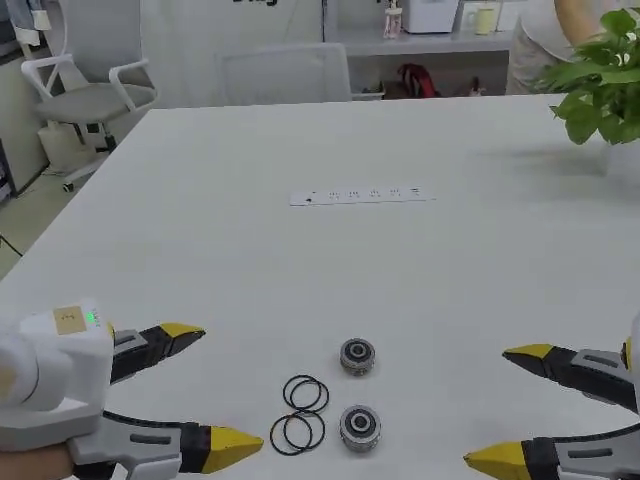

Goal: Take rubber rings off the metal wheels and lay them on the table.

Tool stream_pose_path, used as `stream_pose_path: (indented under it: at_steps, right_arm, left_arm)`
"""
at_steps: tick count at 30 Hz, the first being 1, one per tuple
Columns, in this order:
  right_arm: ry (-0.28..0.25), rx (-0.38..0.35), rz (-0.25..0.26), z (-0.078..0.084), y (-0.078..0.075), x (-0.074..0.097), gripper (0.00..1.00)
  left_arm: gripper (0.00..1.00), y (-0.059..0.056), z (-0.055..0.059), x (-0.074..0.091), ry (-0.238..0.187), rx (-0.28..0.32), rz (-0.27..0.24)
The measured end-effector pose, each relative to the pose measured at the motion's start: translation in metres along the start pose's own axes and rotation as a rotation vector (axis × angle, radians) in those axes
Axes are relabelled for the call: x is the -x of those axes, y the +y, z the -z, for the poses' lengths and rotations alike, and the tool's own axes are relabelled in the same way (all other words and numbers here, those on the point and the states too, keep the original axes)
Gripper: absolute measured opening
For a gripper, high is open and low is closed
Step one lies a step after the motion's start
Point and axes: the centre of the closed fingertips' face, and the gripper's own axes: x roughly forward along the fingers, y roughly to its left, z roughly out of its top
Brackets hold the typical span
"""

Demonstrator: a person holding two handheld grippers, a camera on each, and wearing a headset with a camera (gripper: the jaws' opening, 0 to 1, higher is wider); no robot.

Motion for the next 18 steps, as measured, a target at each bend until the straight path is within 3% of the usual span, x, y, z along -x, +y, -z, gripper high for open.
stream_pose_path:
  at_steps: [18]
  right_arm:
    - [0.001, 0.016, 0.015, 0.0003, 0.0007, 0.0016, 0.82]
  left_arm:
    - [0.87, -0.0001, 0.0048, 0.0055, 0.0, 0.013, -0.015]
